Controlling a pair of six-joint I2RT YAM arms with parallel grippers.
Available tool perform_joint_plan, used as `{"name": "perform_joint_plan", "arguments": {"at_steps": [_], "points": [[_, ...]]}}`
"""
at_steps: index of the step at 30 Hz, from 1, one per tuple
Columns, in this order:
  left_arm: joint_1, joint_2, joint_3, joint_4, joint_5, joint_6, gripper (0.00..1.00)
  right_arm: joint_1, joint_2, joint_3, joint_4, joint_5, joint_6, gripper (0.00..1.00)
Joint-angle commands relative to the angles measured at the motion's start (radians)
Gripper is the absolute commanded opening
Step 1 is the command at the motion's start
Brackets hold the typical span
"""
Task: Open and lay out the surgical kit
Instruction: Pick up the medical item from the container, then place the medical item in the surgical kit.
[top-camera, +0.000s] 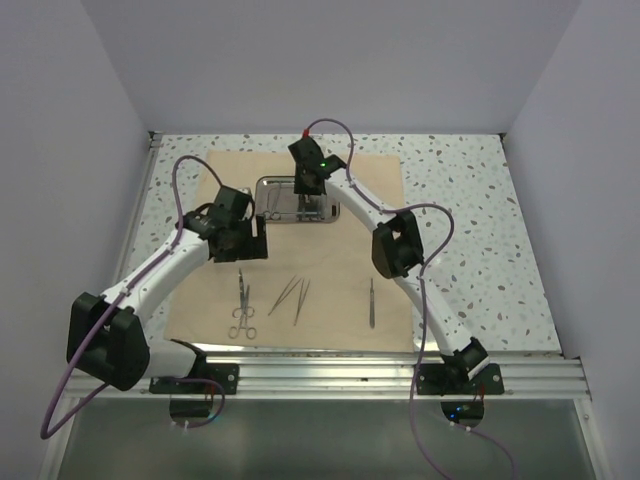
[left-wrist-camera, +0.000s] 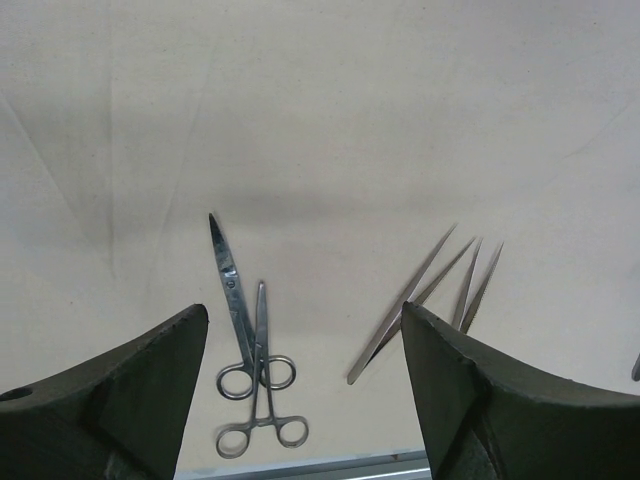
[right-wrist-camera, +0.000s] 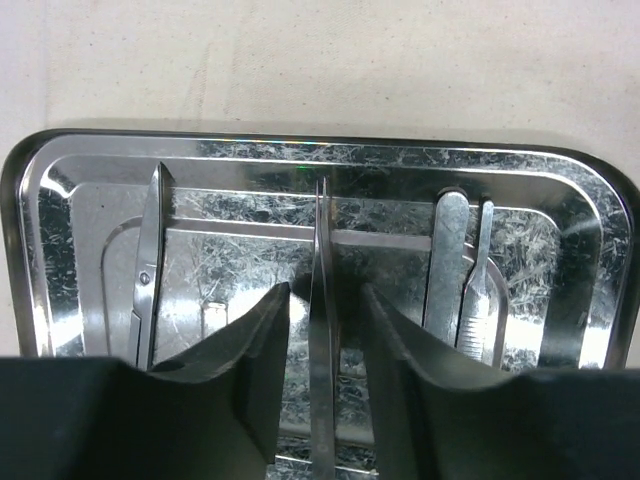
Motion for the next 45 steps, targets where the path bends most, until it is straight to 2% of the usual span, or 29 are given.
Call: {"name": "perform_joint_plan", "arguments": {"at_steps": [1,3,6,7,9,14,16,19,25,31,35,37,41,45], "points": [[0.015,0.013,0.045,0.006,0.009,0.037,0.81,0.025,0.049,0.042,-0.045,-0.004,-0.002,0.32],[0.018,0.025,0.045,0.014,0.020,0.039,0.80,0.028,0.066,0.047,-0.056,-0.007,0.001,0.29],[0.021,0.031,0.045,0.021,0.025,0.039,0.79,0.029,0.086,0.058,-0.092,-0.024,0.007,0.19],[0.022,0.031,0.043,0.026,0.026,0.040,0.79,0.029,0.089,0.059,-0.115,-0.024,0.007,0.09],[0.025,0.034,0.043,0.028,0.026,0.045,0.78,0.029,0.093,0.058,-0.137,-0.025,0.009,0.00],[0.029,0.048,0.045,0.037,0.028,0.054,0.76,0.028,0.045,0.020,-0.137,-0.042,-0.007,0.00],[0.031,0.054,0.058,0.038,0.026,0.059,0.75,0.025,-0.037,-0.016,-0.079,-0.058,-0.013,0.00],[0.031,0.065,0.095,0.035,0.019,0.067,0.65,0.006,-0.142,-0.115,-0.022,-0.051,0.022,0.00],[0.031,0.116,0.205,0.029,-0.007,0.079,0.62,-0.018,-0.441,-0.385,0.104,-0.097,0.105,0.00],[0.031,0.247,0.354,0.037,-0.050,0.113,0.62,-0.015,-0.697,-0.761,0.176,-0.225,0.260,0.00],[0.035,0.396,0.486,0.043,-0.067,0.139,0.63,0.008,-0.822,-1.095,0.227,-0.343,0.427,0.00],[0.040,0.477,0.578,0.043,-0.069,0.149,0.72,0.023,-0.865,-1.239,0.292,-0.380,0.469,0.00],[0.043,0.606,0.727,0.040,-0.070,0.171,0.80,0.069,-0.859,-1.359,0.357,-0.449,0.548,0.00],[0.045,0.717,0.859,0.031,-0.081,0.194,0.82,0.107,-0.816,-1.389,0.424,-0.533,0.582,0.00]]}}
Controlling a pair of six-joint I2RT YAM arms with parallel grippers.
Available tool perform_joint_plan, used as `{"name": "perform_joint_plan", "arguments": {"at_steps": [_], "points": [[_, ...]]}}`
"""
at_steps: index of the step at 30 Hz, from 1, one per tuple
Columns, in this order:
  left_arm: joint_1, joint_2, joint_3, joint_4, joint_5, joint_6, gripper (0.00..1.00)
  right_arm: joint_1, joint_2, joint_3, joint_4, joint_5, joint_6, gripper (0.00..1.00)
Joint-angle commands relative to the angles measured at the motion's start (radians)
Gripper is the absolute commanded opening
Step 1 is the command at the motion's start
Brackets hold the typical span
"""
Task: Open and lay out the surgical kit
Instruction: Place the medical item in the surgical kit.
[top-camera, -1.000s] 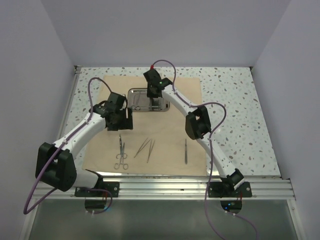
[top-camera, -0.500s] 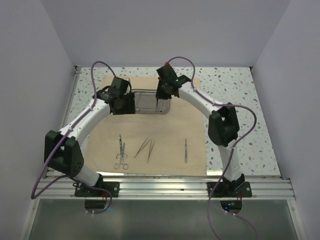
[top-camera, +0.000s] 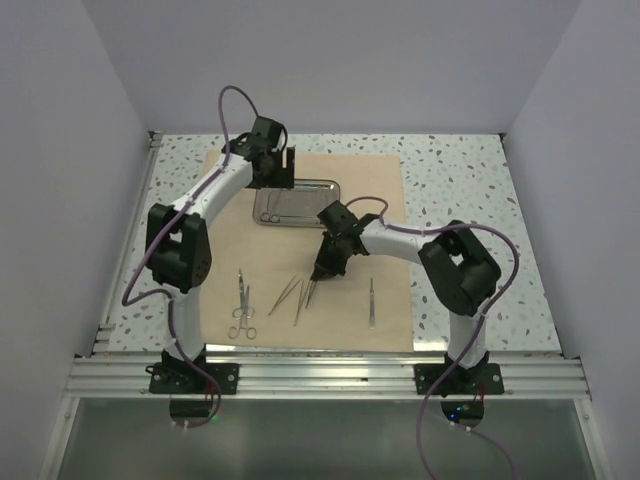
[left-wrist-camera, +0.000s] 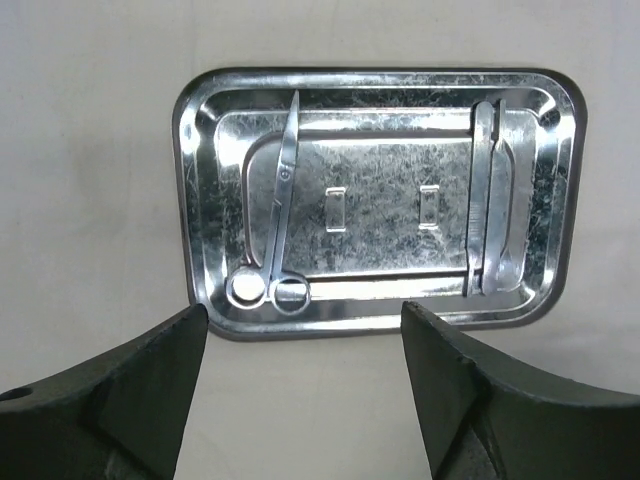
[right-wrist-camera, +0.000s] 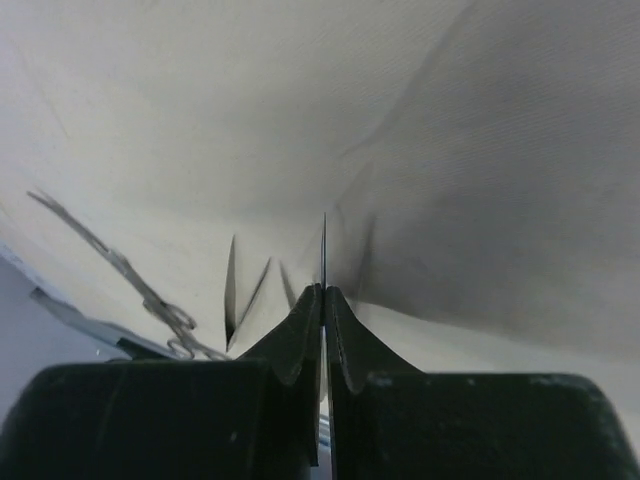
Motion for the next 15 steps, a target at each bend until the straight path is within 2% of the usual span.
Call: {"name": "perform_joint_plan", "arguments": {"at_steps": [1,2,3,4,5,6,10,15], "points": [[0.008,0.081,0.108,0.007,-0.025,0.047,0.81,0.027,0.016,0.025,0.117,-0.152,0.078,0.00],[0.010,0.098,0.119,0.007,-0.025,0.050,0.80,0.038,0.042,0.043,0.106,-0.172,0.060,0.00],[0.010,0.112,0.131,0.011,-0.025,0.058,0.79,0.038,0.054,0.068,0.086,-0.191,0.041,0.10],[0.010,0.138,0.134,0.020,-0.020,0.063,0.77,0.041,0.063,0.127,0.012,-0.199,0.017,0.31],[0.011,0.150,0.139,0.030,-0.019,0.066,0.76,0.041,0.066,0.158,-0.038,-0.188,-0.038,0.63],[0.011,0.164,0.148,0.033,-0.017,0.067,0.75,0.040,0.062,0.189,-0.093,-0.171,-0.064,0.70],[0.014,0.230,0.166,0.066,-0.005,0.070,0.68,0.026,0.011,0.329,-0.361,-0.036,-0.192,0.78],[0.014,0.313,0.246,0.097,-0.008,0.080,0.63,-0.040,-0.108,0.309,-0.460,0.065,-0.273,0.78]]}}
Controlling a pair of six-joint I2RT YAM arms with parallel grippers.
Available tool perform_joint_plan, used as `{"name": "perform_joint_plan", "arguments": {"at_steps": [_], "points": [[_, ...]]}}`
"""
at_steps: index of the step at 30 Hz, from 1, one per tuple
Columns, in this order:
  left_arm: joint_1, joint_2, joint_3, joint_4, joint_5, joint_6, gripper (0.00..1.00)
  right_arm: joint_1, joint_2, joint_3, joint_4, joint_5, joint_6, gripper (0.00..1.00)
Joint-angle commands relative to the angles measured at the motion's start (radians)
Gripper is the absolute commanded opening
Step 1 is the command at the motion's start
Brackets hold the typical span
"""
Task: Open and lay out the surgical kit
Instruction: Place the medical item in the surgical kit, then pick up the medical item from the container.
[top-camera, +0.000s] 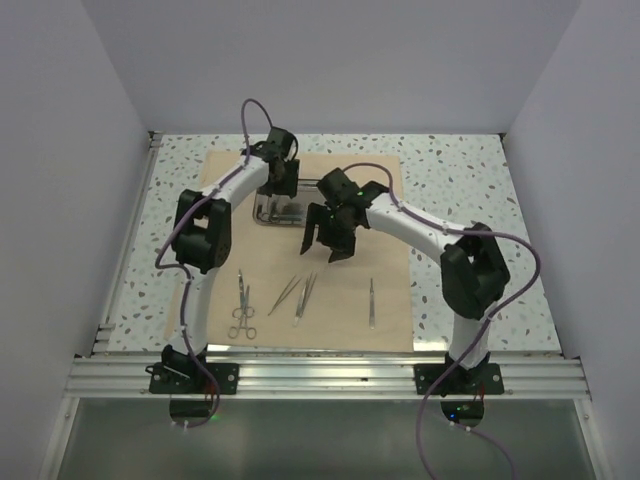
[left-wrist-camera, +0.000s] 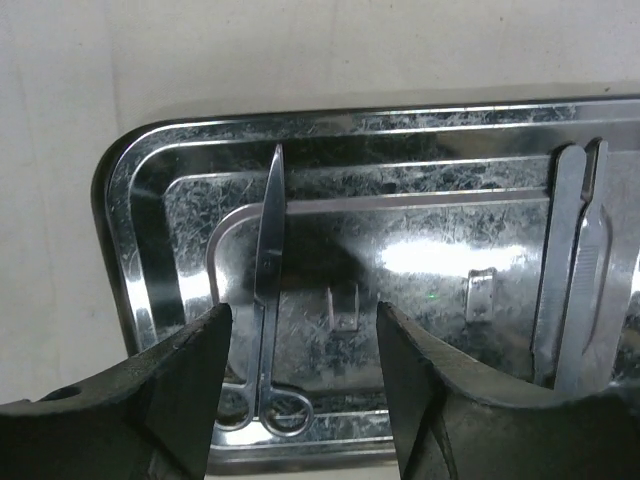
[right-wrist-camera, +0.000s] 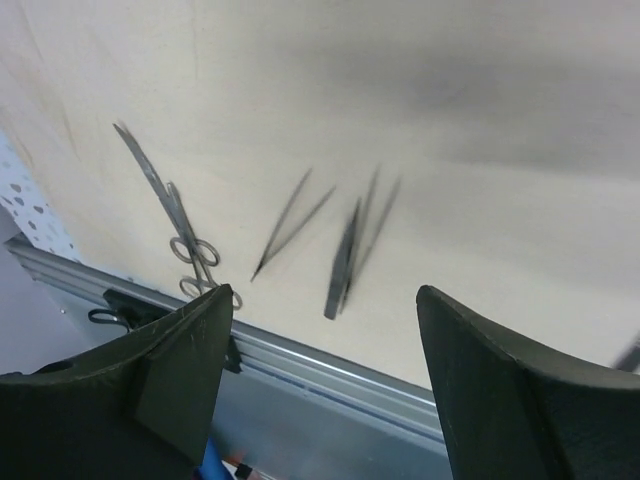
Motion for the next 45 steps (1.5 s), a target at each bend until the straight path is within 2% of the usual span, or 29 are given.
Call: {"name": "perform_joint_plan", "arguments": {"at_steps": [1,10,16,21,24,28,29,30,35,41,45], "points": [[0.011,0.060,0.104,0.064,-0.008,0.030,0.62,-0.056,-0.146,-0.011,-0.176,0.090,-0.094,0.78],[0.022,0.204,0.259,0.053,-0.078,0.037,0.59,-0.177,-0.223,-0.052,-0.216,0.101,-0.122,0.77],[0.033,0.218,0.219,0.055,-0.081,0.036,0.52,-0.202,-0.185,-0.021,-0.222,0.090,-0.137,0.77],[0.033,0.188,0.104,0.084,-0.080,0.040,0.34,-0.222,-0.139,0.011,-0.223,0.073,-0.140,0.77],[0.033,0.152,0.018,0.116,-0.080,0.043,0.26,-0.239,-0.120,0.036,-0.223,0.064,-0.143,0.77],[0.033,0.164,-0.008,0.106,-0.091,0.047,0.17,-0.265,-0.110,0.047,-0.223,0.054,-0.151,0.77],[0.034,0.169,-0.005,0.101,-0.089,0.048,0.12,-0.269,-0.110,0.047,-0.223,0.052,-0.151,0.77],[0.034,0.174,-0.003,0.099,-0.089,0.048,0.00,-0.274,-0.110,0.048,-0.223,0.054,-0.152,0.77],[0.036,0.169,0.033,0.087,-0.072,0.056,0.00,-0.292,-0.122,0.039,-0.223,0.084,-0.172,0.77],[0.041,0.108,0.223,0.003,-0.031,0.053,0.00,-0.302,-0.120,0.039,-0.208,0.115,-0.192,0.78],[0.041,0.016,0.291,-0.069,-0.025,0.053,0.00,-0.305,-0.093,0.080,-0.190,0.124,-0.212,0.78]]}}
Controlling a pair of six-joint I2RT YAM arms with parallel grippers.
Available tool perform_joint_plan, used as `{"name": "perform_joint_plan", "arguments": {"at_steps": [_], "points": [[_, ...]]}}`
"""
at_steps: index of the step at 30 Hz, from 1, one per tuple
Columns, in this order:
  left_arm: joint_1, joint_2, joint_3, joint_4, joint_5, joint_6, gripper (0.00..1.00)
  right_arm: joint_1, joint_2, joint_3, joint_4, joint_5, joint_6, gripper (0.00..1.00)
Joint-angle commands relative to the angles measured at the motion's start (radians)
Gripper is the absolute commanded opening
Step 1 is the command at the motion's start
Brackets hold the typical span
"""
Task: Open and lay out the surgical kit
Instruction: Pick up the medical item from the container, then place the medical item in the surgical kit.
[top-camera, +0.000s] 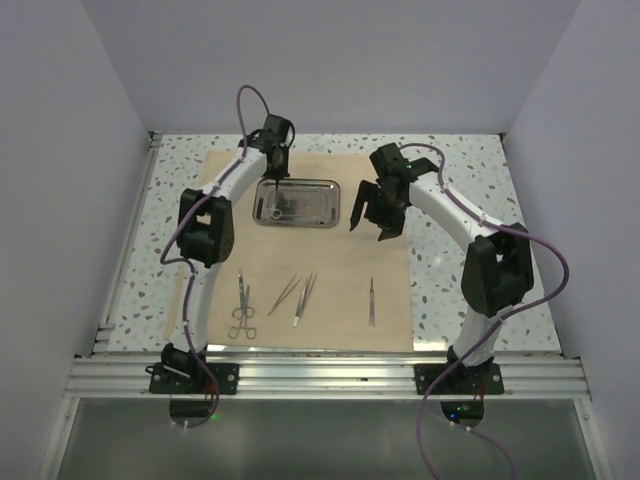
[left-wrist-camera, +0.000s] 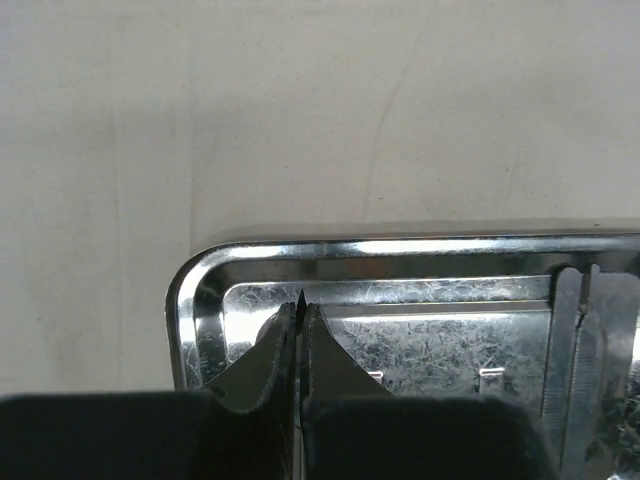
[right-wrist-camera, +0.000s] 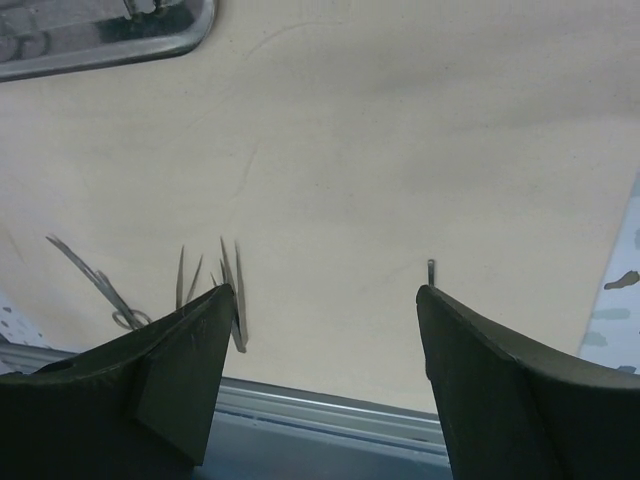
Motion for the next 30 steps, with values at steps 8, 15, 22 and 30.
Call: {"name": "perform_joint_plan", "arguments": {"at_steps": [8,15,22,30], "points": [[0.005,-0.463,-0.343,-0.085,0.040,-0.045,0.00,-0.022,0.158,0.282,0.002,0.007,-0.083,0.78],[-0.040,-0.839,-0.831,-0.038,0.046,-0.117,0.00,-0.021,0.417,0.661,0.006,-0.029,-0.094,0.74],[-0.068,-0.997,-1.140,-0.016,0.048,-0.214,0.00,-0.010,0.568,0.758,0.141,-0.040,-0.030,0.65],[-0.068,-1.020,-1.180,-0.028,0.036,-0.235,0.84,0.050,0.724,0.921,0.160,0.036,-0.053,0.61]]}}
